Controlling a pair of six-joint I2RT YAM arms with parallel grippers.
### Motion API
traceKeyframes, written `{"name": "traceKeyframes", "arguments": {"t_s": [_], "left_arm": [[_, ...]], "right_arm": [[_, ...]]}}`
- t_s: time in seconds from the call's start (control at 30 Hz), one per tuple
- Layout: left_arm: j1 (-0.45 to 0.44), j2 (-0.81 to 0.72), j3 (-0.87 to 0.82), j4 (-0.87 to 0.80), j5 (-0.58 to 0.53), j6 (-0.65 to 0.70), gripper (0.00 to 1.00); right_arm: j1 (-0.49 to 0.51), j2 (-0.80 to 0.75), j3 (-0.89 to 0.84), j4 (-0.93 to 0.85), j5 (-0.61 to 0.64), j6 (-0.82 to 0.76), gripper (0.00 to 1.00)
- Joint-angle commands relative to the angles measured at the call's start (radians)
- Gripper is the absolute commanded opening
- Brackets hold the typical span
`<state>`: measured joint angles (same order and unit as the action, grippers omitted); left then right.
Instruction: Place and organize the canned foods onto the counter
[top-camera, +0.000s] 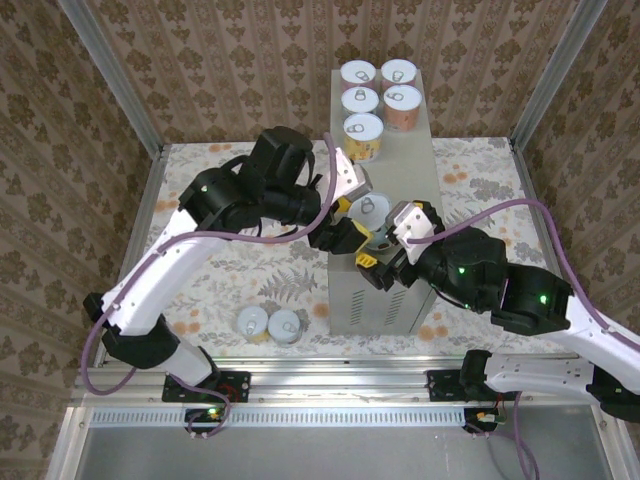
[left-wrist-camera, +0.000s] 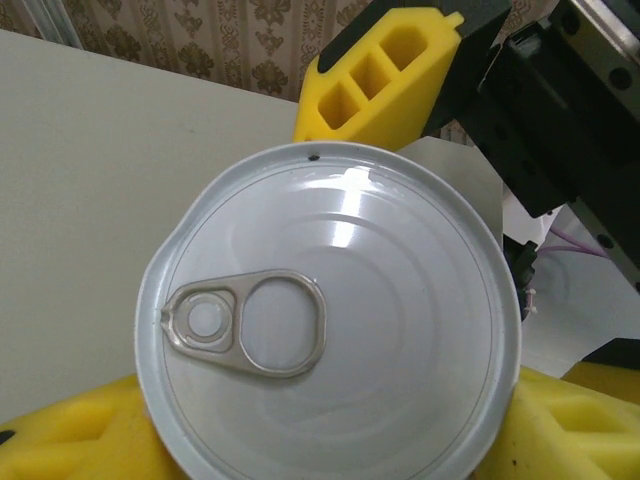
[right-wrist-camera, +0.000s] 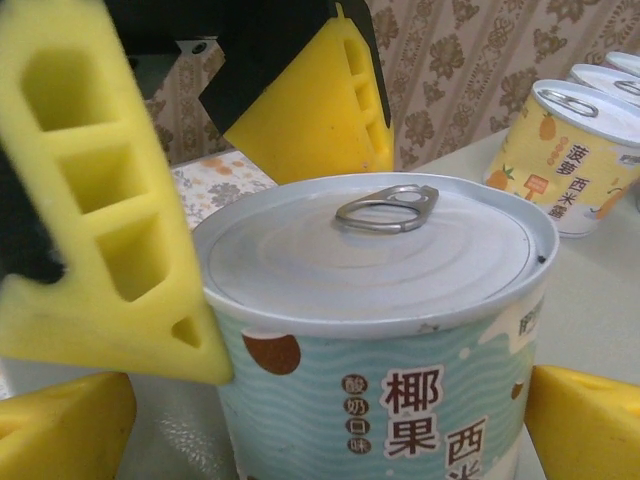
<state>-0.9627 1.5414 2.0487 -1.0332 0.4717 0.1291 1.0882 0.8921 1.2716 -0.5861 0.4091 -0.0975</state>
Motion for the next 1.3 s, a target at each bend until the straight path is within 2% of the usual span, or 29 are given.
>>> {"name": "traceKeyframes", "arguments": {"t_s": [0.0, 0.67, 0.83, 1.03, 1.27], "left_arm": [[-0.012, -0.001, 0.037, 0.075, 0.024, 0.034, 0.67], [0.004, -0.009, 0.011, 0.202, 0.017, 0.000, 0.88], [0.061, -0.105, -0.091, 0.332, -0.001, -0.065, 1.00], [0.147, -0.247, -0.242, 0.433, 0.001, -0.117, 1.00], [0.216, -0.364, -0.370, 0.441, 0.006, -0.132, 1.00]], "right_arm": [[-0.012, -0.004, -0.018, 0.026, 0.026, 0.027, 0.99], [-0.028, -0.062, -0.037, -0.001, 0.049, 0.039, 0.99], [-0.030, -0.063, -0.032, 0.002, 0.057, 0.044, 0.99], [-0.038, -0.040, -0.028, 0.041, 0.057, 0.064, 0.99], [-0.080, 0.029, -0.005, 0.080, 0.067, 0.121, 0.94]]}}
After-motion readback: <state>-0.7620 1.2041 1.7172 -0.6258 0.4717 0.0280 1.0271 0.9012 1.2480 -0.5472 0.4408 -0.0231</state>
